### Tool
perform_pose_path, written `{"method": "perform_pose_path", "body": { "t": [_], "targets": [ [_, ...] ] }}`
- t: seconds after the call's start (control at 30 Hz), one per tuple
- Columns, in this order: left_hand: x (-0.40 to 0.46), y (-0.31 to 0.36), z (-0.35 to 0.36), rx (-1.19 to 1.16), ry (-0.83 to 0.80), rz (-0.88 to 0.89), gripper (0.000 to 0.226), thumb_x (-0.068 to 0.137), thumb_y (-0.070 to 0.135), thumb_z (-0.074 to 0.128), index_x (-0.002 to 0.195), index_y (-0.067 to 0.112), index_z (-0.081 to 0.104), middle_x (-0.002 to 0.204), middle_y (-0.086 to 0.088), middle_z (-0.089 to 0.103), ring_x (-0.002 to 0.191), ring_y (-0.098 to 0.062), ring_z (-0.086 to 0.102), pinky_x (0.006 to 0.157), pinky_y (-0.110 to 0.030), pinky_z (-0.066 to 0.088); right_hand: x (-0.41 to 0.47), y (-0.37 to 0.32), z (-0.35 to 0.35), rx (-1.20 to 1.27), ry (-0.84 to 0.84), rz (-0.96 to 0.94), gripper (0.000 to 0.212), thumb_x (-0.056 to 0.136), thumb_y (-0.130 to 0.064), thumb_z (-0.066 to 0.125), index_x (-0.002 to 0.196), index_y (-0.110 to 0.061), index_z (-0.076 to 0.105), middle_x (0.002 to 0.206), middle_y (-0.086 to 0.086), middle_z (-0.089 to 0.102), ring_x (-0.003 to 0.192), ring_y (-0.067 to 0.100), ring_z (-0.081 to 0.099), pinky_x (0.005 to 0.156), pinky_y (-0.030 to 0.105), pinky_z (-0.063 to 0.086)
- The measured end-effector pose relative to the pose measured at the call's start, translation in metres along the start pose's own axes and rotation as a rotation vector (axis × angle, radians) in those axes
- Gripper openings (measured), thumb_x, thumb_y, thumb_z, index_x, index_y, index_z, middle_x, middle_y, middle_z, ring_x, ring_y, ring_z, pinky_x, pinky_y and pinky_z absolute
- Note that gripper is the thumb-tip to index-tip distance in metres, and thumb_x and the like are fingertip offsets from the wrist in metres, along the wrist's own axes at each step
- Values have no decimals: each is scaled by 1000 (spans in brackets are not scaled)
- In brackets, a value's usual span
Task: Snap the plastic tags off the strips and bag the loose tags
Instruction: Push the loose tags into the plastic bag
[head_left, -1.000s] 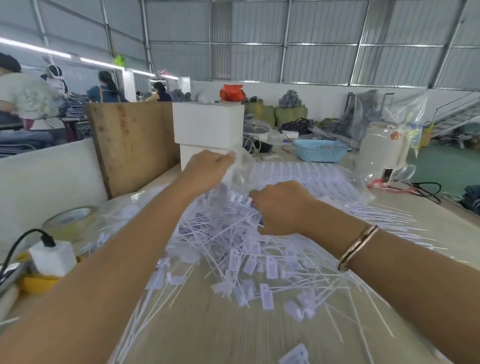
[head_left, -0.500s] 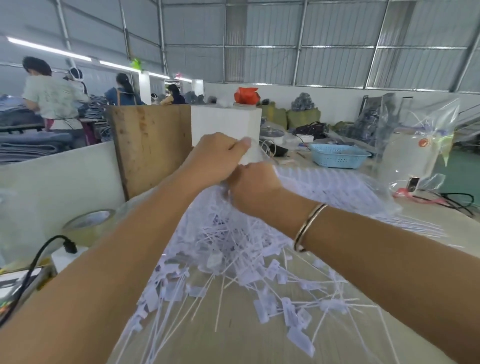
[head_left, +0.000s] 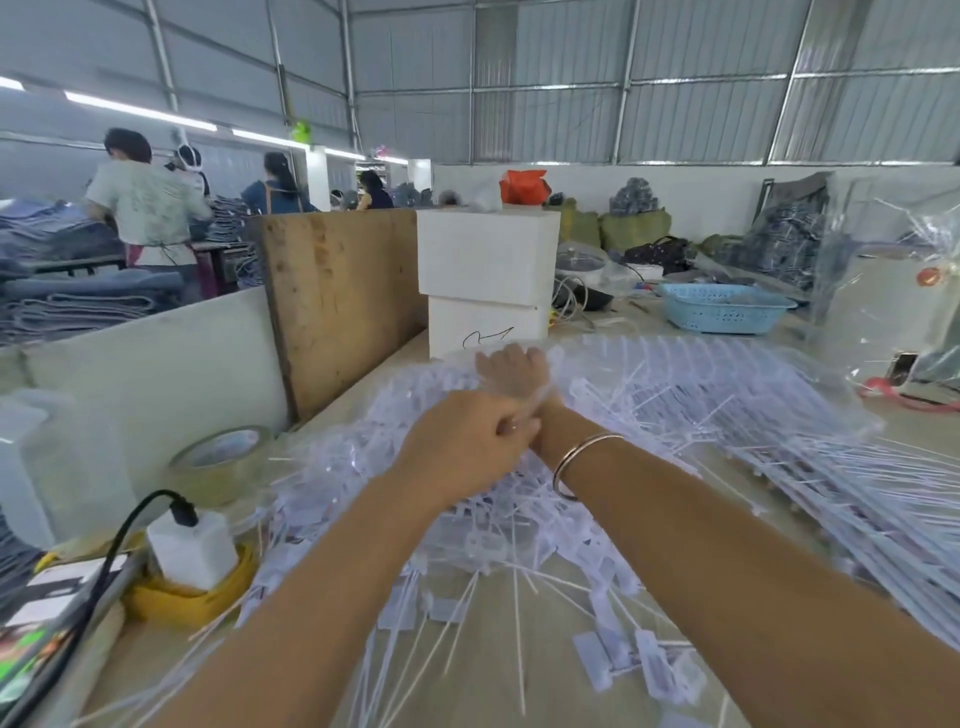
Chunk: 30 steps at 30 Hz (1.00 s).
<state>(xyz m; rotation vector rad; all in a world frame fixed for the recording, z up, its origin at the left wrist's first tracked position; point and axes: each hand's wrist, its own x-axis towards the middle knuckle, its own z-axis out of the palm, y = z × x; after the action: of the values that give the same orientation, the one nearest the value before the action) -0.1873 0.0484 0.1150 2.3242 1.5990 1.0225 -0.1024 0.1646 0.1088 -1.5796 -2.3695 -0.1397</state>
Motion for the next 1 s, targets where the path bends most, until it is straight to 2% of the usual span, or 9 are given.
{"method": "perform_pose_path", "body": {
  "t": [0.07, 0.17, 0.23, 0.3, 0.47, 0.63, 0.8, 0.93, 1.0],
  "targets": [
    [-6, -10, 17, -55, 37, -3, 29, 95, 28, 51, 121, 38, 59, 64, 5, 45, 58, -9, 43, 60, -32, 42, -2, 10, -5, 27, -155, -26, 52, 100, -15, 42, 146, -1, 20, 150, 15, 29, 137, 25, 27, 100, 6, 20],
    [-12, -18, 28, -19, 131, 38, 52, 94, 20, 48, 134, 52, 40, 65, 11, 43, 55, -4, 43, 50, -22, 32, -23, 23, -18, 9, -413, -156, 23, 96, -28, 50, 116, -21, 57, 136, 12, 48, 135, 28, 34, 114, 32, 21],
    [-12, -21, 26, 15, 177, 8, 54, 94, 17, 47, 135, 51, 40, 63, 12, 42, 53, -4, 42, 50, -23, 31, -36, 31, -27, 101, -331, -270, 15, 95, -35, 51, 106, -31, 60, 146, 8, 40, 144, 23, 19, 119, 39, 8],
    [-13, -22, 20, -15, 185, -62, 53, 95, 17, 45, 135, 51, 40, 60, 11, 41, 51, -4, 42, 50, -23, 32, -55, 37, -37, 142, -158, -367, 45, 95, -35, 54, 136, -17, 49, 158, 3, 12, 147, 16, 1, 117, 27, -3],
    [-17, -16, 12, -48, 146, -114, 34, 98, 38, 41, 129, 48, 50, 53, 8, 45, 50, -4, 46, 51, -23, 36, -108, 66, -49, 46, 221, -402, 28, 92, -26, 56, 115, -14, 68, 129, 10, 59, 125, 28, 48, 104, 36, 37],
    [-19, -11, 8, -19, 104, -148, 38, 98, 47, 32, 124, 39, 59, 72, 3, 66, 65, -9, 59, 63, -30, 49, -119, 88, -24, -158, -161, -44, 108, 72, -74, 58, 150, -32, -5, 159, 9, 1, 140, 32, 26, 113, 45, 24],
    [-12, 1, 5, -43, 35, -103, 39, 100, 44, 29, 136, 43, 45, 70, 4, 61, 72, -8, 59, 65, -27, 45, -110, 64, -3, -115, -26, -126, 82, 83, -47, 61, 149, -26, 16, 135, 8, 40, 115, 29, 51, 84, 35, 45],
    [-6, 11, 0, 20, -84, -9, 35, 100, 34, 39, 82, 24, 68, 52, 8, 43, 63, -17, 54, 62, -32, 39, -93, 31, 3, -297, 159, -246, 35, 93, -30, 46, 121, -10, 54, 114, 10, 55, 100, 29, 58, 68, 32, 34],
    [-10, 6, -6, 5, -104, 25, 49, 98, 27, 47, 50, 19, 47, 42, 6, 36, 45, -10, 39, 57, -36, 36, -83, 28, 5, -356, 81, -244, 29, 96, -24, 40, 116, -12, 57, 120, 9, 55, 103, 29, 57, 74, 33, 36]
  ]
}}
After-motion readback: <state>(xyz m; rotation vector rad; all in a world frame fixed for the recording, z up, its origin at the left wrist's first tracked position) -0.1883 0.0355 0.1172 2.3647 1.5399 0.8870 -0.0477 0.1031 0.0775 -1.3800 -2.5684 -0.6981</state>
